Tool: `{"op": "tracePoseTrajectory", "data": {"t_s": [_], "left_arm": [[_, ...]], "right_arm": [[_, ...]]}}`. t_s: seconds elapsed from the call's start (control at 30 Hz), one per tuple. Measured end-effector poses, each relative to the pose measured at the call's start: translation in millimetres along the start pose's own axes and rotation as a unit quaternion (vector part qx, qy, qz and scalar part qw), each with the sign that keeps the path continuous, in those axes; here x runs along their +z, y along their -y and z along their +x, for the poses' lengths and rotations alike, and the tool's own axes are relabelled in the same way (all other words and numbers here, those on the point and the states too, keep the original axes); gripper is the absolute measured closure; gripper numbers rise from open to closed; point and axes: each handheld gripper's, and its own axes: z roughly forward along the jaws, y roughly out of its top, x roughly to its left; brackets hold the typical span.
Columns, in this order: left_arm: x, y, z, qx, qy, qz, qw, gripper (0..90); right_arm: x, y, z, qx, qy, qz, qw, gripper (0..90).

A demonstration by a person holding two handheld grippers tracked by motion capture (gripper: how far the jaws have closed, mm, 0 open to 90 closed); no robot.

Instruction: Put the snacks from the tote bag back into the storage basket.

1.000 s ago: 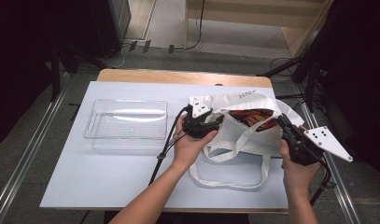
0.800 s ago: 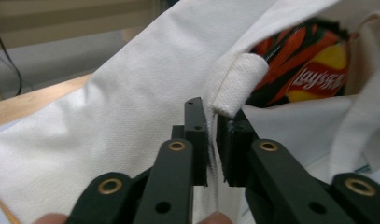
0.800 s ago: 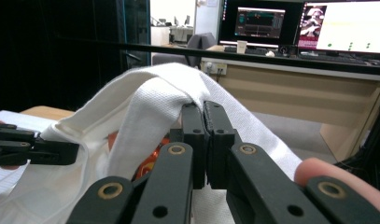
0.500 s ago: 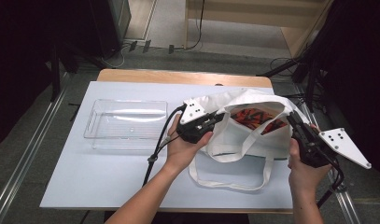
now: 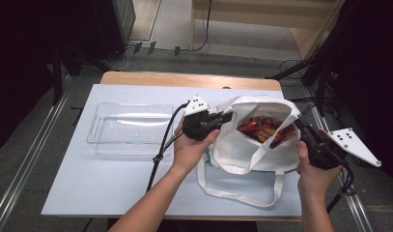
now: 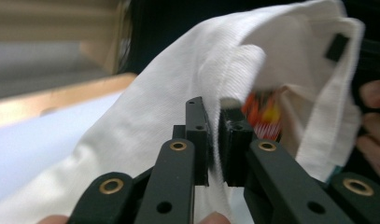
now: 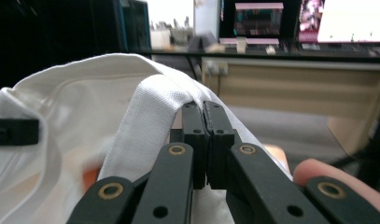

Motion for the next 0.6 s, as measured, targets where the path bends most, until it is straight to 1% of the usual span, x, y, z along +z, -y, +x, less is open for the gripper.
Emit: {"op": "tracePoseTrajectory", "data": {"t_s": [0.07, 0.13, 0.17, 0.2, 0.3, 0.37, 0.43, 0.47, 0.53, 0.6], "left_arm": [[10.9, 6.5, 11.1, -0.029, -0.006, 0.008, 0.9995, 81.7], [18.9, 10.9, 18.1, -0.039, -0.008, 0.010, 0.9991, 76.6], [21.3, 12.5, 19.2, -0.041, -0.008, 0.013, 0.9990, 76.2], [22.9, 13.6, 18.5, -0.036, -0.006, 0.016, 0.9992, 76.8], [24.7, 14.7, 10.1, -0.008, -0.015, 0.021, 0.9996, 76.0], [22.9, 13.0, 6.3, 0.002, -0.021, 0.012, 0.9997, 72.2], [20.0, 10.6, 3.6, 0.007, -0.019, -0.003, 0.9998, 70.3], [17.8, 8.5, 1.0, 0.018, -0.022, -0.012, 0.9995, 69.5], [15.1, 5.0, -3.6, 0.037, -0.031, -0.019, 0.9987, 67.8], [14.2, 1.5, -7.0, 0.048, -0.025, -0.021, 0.9983, 65.6]], "right_arm": [[6.3, 8.4, -3.8, 0.004, 0.004, 0.022, 0.9997, 90.0], [9.4, 14.8, -7.0, 0.014, 0.008, 0.032, 0.9994, 90.0], [9.5, 16.6, -8.2, 0.017, 0.006, 0.032, 0.9993, 90.0], [9.4, 17.8, -9.2, 0.012, 0.006, 0.029, 0.9995, 90.0], [8.4, 19.7, -10.6, 0.008, 0.002, 0.026, 0.9996, 90.0], [8.1, 20.5, -12.4, 0.008, 0.001, 0.023, 0.9997, 90.0], [7.6, 20.8, -13.4, 0.012, -0.001, 0.023, 0.9997, 90.0], [7.4, 20.8, -13.6, 0.013, 0.000, 0.022, 0.9997, 90.0], [7.0, 20.1, -13.3, 0.014, -0.002, 0.021, 0.9997, 90.0], [6.2, 18.9, -13.4, 0.010, -0.002, 0.019, 0.9998, 90.0]]}}
